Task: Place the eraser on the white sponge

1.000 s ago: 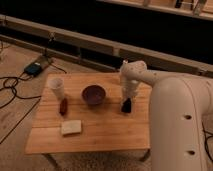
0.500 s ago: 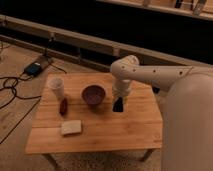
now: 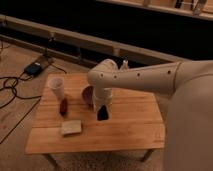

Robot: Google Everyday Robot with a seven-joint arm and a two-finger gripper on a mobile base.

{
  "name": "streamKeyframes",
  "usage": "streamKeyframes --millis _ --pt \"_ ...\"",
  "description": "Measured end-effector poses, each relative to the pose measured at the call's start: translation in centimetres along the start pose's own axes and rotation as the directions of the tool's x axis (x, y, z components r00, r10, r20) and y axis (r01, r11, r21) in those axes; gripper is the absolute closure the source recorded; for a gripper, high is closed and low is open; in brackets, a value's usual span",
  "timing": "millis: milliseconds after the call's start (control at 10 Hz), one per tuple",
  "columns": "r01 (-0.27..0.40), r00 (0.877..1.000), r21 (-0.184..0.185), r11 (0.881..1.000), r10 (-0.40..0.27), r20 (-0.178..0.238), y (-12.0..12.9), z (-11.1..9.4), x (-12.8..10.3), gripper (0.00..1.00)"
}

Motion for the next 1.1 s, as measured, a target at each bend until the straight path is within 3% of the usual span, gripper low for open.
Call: streamKeyframes --millis 200,600,1100 --pt "0.077 0.996 -0.013 0.997 -0.077 -0.039 4.0 1.7 0.2 1.0" --pt "0.192 0.975 -0.045 0.98 -0.196 -0.101 9.7 4.9 -0.6 1.0" --pt "0.278 0.948 -0.077 0.957 -0.287 -0.135 13.5 7.2 -1.1 1.0"
